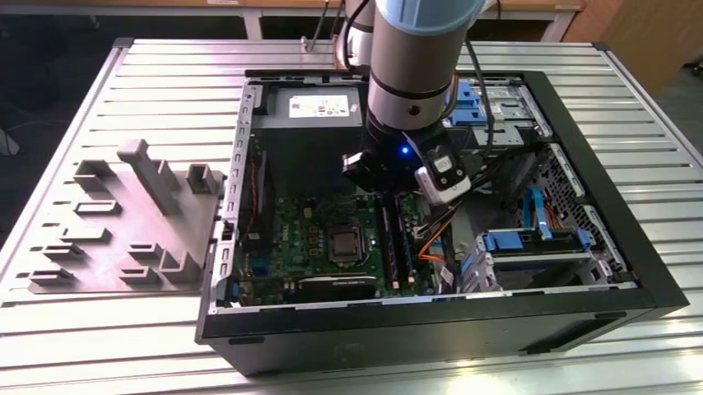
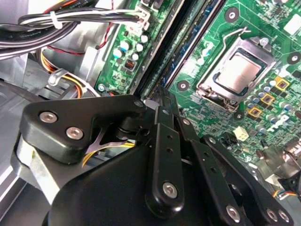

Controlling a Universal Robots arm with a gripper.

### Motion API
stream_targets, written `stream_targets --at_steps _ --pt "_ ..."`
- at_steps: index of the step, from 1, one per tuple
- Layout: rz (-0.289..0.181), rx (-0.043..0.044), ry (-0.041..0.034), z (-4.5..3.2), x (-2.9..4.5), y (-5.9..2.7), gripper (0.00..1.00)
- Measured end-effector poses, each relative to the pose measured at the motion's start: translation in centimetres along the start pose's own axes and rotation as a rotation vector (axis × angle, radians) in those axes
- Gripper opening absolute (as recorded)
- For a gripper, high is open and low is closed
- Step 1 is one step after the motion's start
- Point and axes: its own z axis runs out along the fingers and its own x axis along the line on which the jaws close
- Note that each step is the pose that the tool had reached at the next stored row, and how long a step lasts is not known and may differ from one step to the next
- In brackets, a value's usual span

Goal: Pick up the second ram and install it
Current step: 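Press down the second ram until it locks into place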

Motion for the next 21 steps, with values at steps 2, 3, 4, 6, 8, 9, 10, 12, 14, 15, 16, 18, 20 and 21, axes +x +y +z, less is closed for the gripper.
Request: stream_targets --at_steps 2,3,4,6,8,9,10,12,14,15,16,18,20,21 --pt "0.000 -0.0001 0.0000 0.04 0.00 0.00 0.10" --pt "0.000 -0.0003 -0.0001 0.18 0.01 0.00 0.10" --pt "0.000 -0.0003 -0.0001 0.34 0.01 -0.01 0.10" --pt "0.000 0.0000 0.0000 0.46 0.01 -0.02 0.10" --pt "0.000 0.0003 0.0001 0.46 0.01 -0.03 0.10" --pt "0.000 -0.0003 -0.0001 0.52 0.01 -0.02 0.10" --pt "0.000 -0.0005 -0.0002 0.66 0.01 -0.02 0.10" --pt "0.000 0.0004 0.0002 0.84 0.02 -0.05 0.10" --pt "0.000 0.0004 0.0002 0.85 0.02 -0.05 0.10" --pt "0.000 0.0000 0.0000 0.87 0.02 -0.04 0.10" --pt "0.000 -0.0002 0.0000 0.90 0.02 -0.04 0.10" --pt "0.000 0.0001 0.0003 1.11 0.03 -0.05 0.10" --pt "0.000 0.0003 0.0001 1.14 0.03 -0.06 0.10" --pt "0.000 0.0002 0.0001 1.14 0.03 -0.06 0.10"
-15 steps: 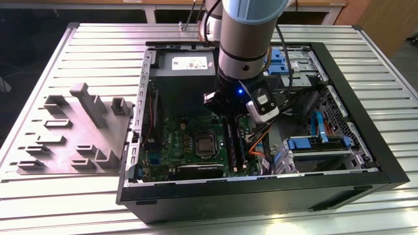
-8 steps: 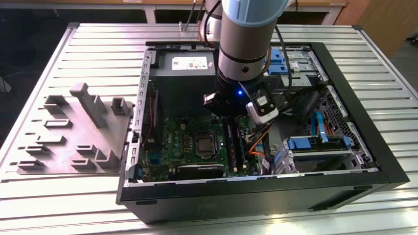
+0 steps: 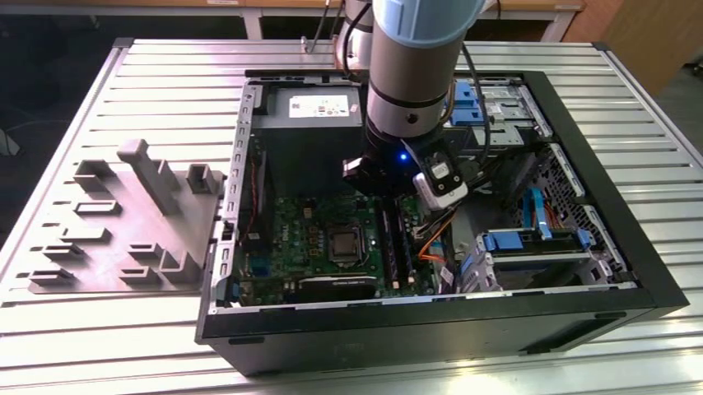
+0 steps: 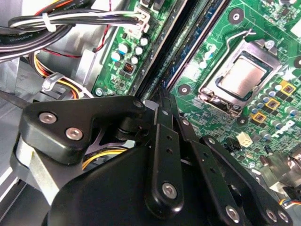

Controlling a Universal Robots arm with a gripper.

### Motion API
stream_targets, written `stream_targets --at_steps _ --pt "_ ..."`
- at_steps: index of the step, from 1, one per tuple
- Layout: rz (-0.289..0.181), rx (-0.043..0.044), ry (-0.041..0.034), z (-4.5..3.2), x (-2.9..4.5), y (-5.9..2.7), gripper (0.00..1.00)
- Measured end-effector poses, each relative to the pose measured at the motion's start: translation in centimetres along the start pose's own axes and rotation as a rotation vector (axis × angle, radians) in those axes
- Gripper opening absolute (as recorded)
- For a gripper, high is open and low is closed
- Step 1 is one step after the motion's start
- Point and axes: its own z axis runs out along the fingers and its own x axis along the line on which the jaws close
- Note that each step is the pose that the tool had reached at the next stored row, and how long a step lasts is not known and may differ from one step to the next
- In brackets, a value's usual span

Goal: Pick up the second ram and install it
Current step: 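Press down the second ram until it locks into place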

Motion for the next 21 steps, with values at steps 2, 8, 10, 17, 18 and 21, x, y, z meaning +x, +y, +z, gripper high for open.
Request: stream_targets --at_steps 2,8,10,17,18,21 --pt "0.000 -0.0002 -0.0001 0.02 0.00 0.01 0.10" --pt "0.000 0.0011 -0.0003 -1.47 -0.05 0.08 0.10" --pt "0.000 0.0028 -0.0002 -1.97 -0.07 0.10 0.10" --pt "0.000 0.0027 -0.0002 -2.02 -0.10 -0.62 0.10" --pt "0.000 0.0028 -0.0003 -2.03 -0.11 -0.89 0.10" --pt "0.000 0.0028 -0.0003 -2.08 -0.16 -1.79 0.10"
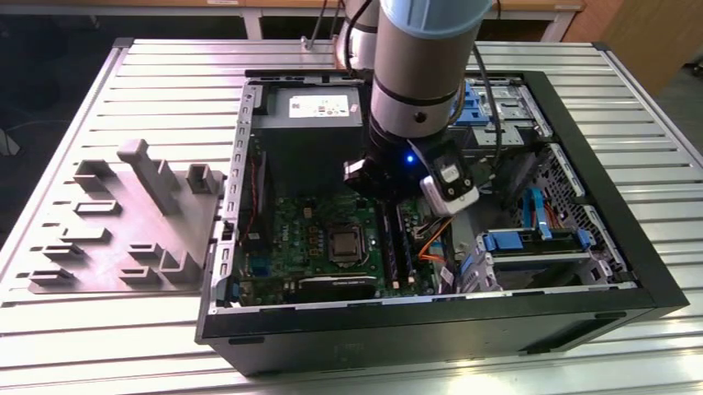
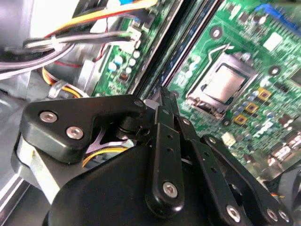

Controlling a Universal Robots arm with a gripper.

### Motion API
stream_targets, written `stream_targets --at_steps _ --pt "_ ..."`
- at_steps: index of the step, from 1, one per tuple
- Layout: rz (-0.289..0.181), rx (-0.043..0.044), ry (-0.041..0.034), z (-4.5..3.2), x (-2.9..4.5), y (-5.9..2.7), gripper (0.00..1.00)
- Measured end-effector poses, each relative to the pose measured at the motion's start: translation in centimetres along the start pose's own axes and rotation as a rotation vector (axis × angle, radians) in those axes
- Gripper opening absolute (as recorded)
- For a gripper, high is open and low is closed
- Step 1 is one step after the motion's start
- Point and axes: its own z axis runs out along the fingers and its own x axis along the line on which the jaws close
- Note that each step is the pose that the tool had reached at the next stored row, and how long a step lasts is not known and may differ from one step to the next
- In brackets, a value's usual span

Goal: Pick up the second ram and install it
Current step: 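Press down the second ram until it locks into place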

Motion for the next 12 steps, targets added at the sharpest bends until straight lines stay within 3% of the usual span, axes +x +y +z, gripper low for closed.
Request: stream_targets --at_steps 12 --pt "0.000 -0.0001 0.0000 -0.16 -0.18 -3.87 0.10"
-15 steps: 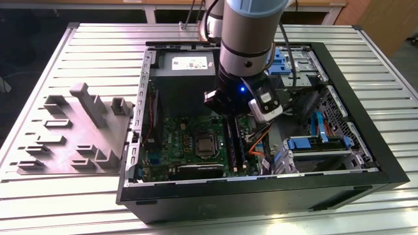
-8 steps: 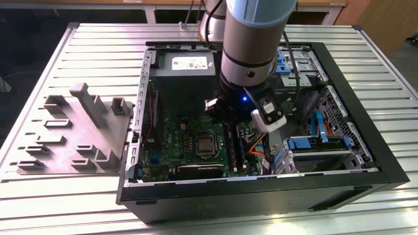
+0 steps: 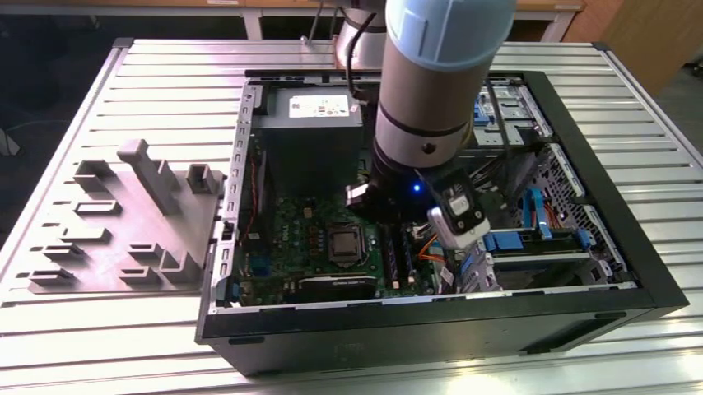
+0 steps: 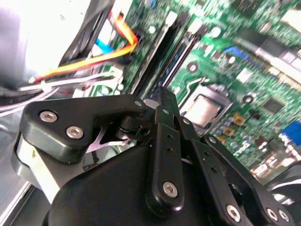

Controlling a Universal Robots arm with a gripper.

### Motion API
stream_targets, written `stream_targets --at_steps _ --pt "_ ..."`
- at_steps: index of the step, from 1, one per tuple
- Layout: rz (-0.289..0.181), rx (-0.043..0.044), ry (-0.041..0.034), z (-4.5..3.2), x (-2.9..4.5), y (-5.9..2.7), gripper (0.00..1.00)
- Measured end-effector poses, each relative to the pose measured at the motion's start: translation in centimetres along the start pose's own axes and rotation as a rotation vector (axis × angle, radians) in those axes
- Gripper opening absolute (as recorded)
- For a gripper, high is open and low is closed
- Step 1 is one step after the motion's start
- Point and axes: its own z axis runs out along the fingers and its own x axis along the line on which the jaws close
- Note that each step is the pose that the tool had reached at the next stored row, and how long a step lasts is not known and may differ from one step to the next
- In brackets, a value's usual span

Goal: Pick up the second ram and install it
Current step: 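Press down the second ram until it locks into place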

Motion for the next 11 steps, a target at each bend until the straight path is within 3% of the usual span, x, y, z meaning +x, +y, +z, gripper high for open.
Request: stream_targets --at_steps 4,11 --pt "0.000 0.0001 0.0000 -0.05 -0.05 -1.16 0.10" --pt "0.000 0.0000 0.0000 -0.11 -0.12 -2.44 0.10"
